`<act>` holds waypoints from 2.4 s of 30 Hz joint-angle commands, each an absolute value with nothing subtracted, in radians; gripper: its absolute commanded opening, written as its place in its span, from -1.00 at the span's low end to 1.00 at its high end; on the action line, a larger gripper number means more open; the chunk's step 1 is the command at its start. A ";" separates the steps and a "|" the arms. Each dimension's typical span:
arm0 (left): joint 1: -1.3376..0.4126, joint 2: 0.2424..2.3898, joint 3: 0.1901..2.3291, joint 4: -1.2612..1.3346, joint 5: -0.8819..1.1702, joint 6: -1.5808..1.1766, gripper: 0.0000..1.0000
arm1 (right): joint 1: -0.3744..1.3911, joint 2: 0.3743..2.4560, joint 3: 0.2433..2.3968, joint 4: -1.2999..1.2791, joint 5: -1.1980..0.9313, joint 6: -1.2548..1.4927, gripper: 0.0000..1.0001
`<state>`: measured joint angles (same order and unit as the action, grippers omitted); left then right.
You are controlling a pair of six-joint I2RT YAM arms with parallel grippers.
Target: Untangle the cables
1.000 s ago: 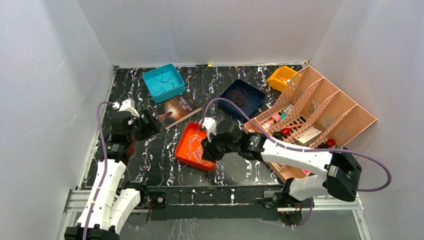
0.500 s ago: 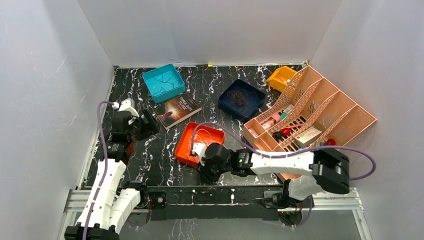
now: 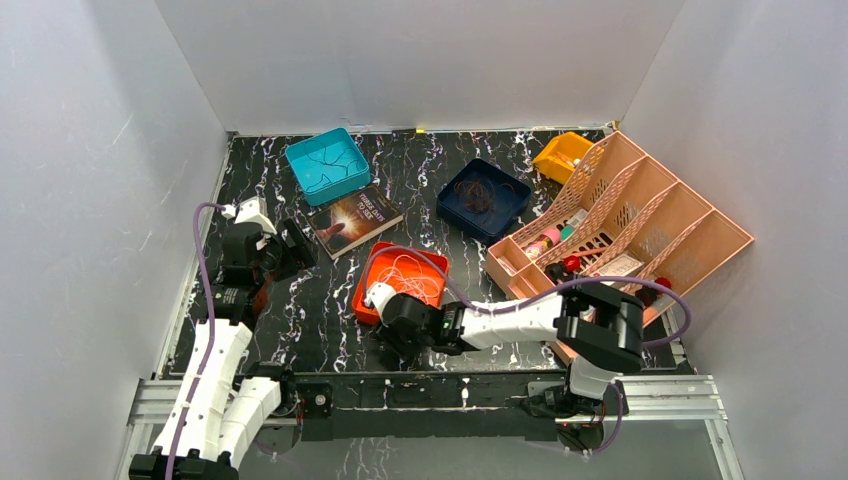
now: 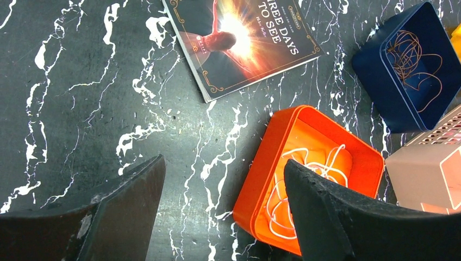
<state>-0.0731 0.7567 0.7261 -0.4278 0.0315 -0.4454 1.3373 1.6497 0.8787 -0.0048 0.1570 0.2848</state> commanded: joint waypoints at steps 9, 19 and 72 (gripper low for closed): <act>-0.072 0.739 0.738 -0.446 0.023 -0.431 0.58 | 1.251 1.735 0.975 -0.017 0.324 0.203 -0.14; -0.072 0.741 0.741 -0.451 0.023 -0.431 0.58 | 1.067 1.782 1.019 -0.015 0.282 0.080 -0.14; -0.072 0.735 0.726 -0.323 -0.006 -0.353 0.97 | 0.833 0.759 0.678 -0.126 0.486 0.306 0.87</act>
<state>-0.0731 0.7471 0.7261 -0.3363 0.0280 -0.3672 0.8333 0.8288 0.7242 -0.1493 0.3325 0.2485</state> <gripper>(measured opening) 0.982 0.853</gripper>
